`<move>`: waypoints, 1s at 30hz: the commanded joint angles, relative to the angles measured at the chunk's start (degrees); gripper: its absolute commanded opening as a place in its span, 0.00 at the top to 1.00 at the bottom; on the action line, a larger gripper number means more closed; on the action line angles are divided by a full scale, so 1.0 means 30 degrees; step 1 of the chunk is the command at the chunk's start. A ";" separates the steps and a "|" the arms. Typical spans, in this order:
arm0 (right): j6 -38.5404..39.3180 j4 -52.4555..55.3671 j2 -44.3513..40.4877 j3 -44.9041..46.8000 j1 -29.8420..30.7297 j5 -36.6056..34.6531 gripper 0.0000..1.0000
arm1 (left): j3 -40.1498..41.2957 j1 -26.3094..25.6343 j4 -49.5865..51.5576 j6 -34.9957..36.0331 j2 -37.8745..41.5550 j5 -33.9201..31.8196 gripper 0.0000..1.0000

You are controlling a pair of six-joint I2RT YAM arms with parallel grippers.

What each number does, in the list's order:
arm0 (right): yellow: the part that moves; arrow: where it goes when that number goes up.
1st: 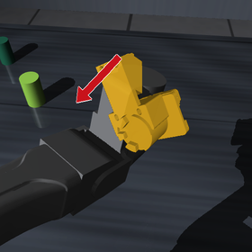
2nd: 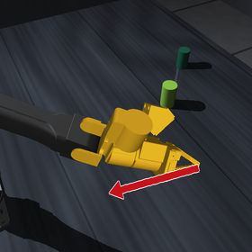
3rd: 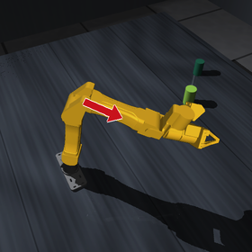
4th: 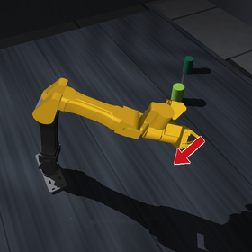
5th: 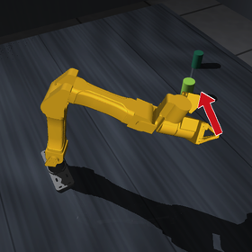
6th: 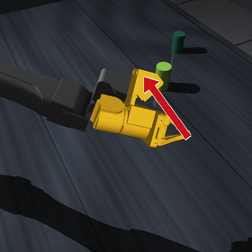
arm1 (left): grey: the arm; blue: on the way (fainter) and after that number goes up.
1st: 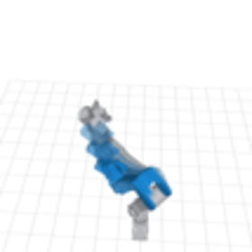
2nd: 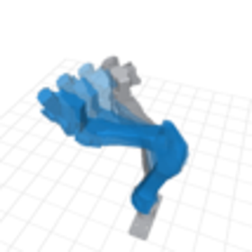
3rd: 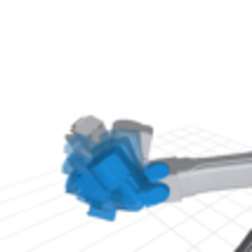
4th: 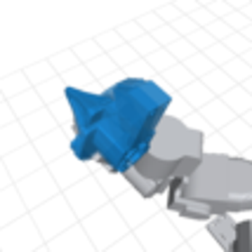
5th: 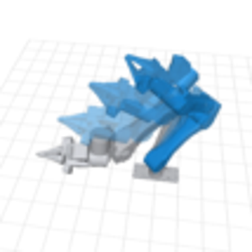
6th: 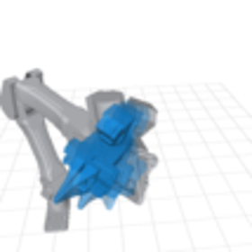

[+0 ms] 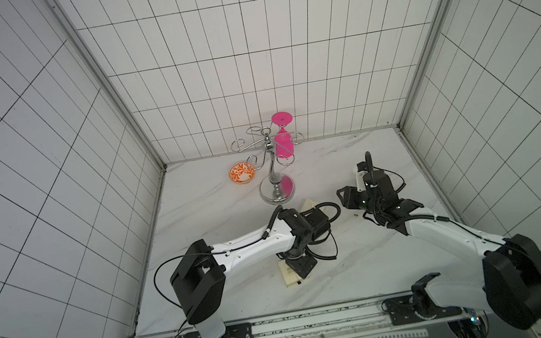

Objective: Take out the earrings from the drawer-style jewelry box
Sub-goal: Move the jewelry box to the center of the board.

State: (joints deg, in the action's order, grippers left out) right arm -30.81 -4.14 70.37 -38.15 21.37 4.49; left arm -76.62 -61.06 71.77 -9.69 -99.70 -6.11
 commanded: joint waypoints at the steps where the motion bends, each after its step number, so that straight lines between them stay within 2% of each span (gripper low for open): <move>1: -0.0071 -0.0569 0.0268 0.1216 -0.0178 -0.0091 0.54 | -0.0107 -0.0185 0.0410 0.0840 -0.0191 0.1081 0.03; 3: -0.0129 -0.0619 0.0441 0.1233 -0.0178 0.0022 0.54 | 0.0077 -0.0185 0.0291 0.0956 -0.0279 0.1526 0.03; 11: 0.0029 -0.0593 0.0676 0.0786 -0.0178 0.0291 0.54 | 0.0945 -0.0214 -0.1124 0.0493 -0.0850 0.1090 0.04; 18: -0.0153 -0.0586 0.0206 0.1017 -0.0178 0.0317 0.55 | 0.1411 -0.0360 -0.2092 -0.0711 -0.1711 -0.0948 0.04; 23: -0.0296 -0.0660 -0.0408 0.1604 -0.0178 0.0652 0.55 | 0.0635 -0.0252 -0.2748 -0.1654 -0.2334 -0.2229 0.03; 30: -0.0180 -0.0423 -0.0882 0.1671 -0.0182 0.0646 0.55 | -0.0649 0.1380 -0.4015 -0.1259 -0.3417 0.0515 0.03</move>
State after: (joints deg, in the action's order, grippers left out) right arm -31.05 -5.41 68.88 -35.73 21.34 6.24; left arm -76.71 -59.29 62.83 -13.08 -108.90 -7.55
